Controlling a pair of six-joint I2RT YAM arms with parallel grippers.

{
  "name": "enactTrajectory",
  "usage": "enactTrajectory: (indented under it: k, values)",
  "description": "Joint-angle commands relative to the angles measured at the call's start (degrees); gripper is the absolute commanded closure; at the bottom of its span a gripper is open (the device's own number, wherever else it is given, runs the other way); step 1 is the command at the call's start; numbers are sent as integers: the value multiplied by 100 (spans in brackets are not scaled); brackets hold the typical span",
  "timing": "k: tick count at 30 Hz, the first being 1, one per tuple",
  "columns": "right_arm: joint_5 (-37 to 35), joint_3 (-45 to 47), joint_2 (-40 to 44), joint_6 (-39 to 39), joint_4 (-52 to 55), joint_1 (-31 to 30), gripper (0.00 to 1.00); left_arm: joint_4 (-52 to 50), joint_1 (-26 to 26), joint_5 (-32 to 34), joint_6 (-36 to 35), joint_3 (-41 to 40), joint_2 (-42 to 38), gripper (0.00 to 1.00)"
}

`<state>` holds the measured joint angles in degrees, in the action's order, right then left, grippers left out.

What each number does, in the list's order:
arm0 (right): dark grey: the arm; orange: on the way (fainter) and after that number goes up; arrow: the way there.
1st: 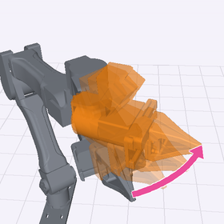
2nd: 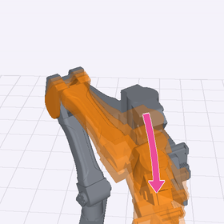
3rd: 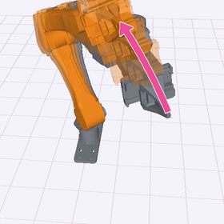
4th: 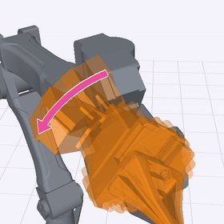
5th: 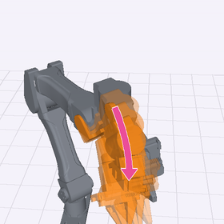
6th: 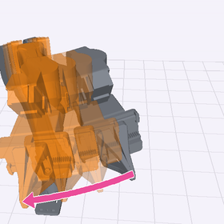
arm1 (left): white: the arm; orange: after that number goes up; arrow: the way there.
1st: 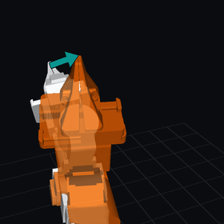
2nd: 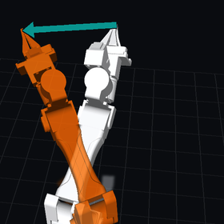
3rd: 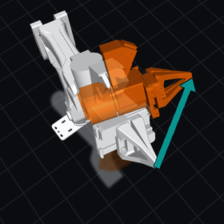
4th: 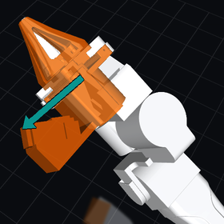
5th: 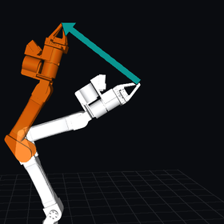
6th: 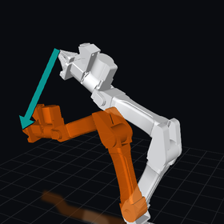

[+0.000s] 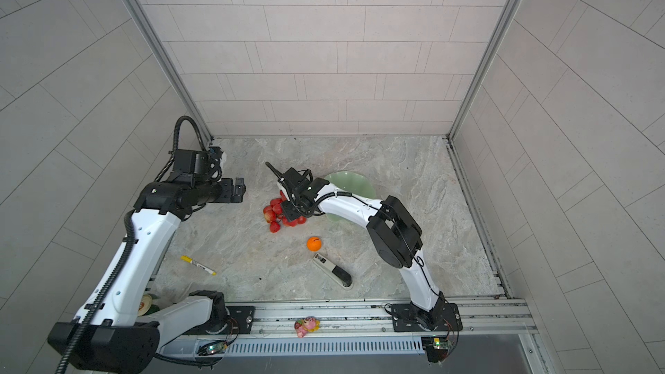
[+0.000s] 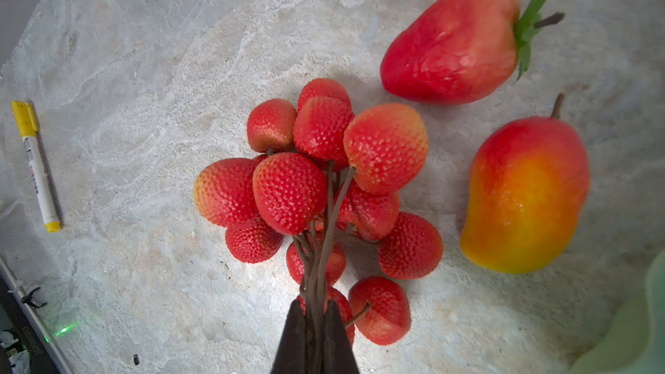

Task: Arrange fruit in a fruit bowl
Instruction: Pick up the fruits from the center of the table, then place the fruits in the fruit bowl.

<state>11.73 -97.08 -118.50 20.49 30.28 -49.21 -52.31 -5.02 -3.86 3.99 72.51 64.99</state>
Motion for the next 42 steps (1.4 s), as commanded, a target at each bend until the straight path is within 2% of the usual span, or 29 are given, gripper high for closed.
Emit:
enactTrajectory:
  k: [1,12,17,21,26,32,42]
  values:
    - [-97,-91,215,-180,108,-75,100,18,1,-14,-56,1,-101,0]
    - [-288,-177,1520,-815,292,81,100,-2,-2,-35,-56,36,-74,0]
    - [-840,17,2280,-1033,461,418,100,-16,1,-32,-63,53,-109,0]
    - [-1076,587,2810,-1133,444,975,100,0,3,-60,-47,45,-118,0]
    - [-619,1676,3351,-1273,30,1768,100,-15,-2,-105,-52,70,-109,0]
    - [706,3045,3624,-1849,-918,2618,100,59,-2,-223,-30,26,-78,0]
    - [1152,3267,3136,-2197,-1191,2807,100,44,-3,-433,-19,70,-144,0]
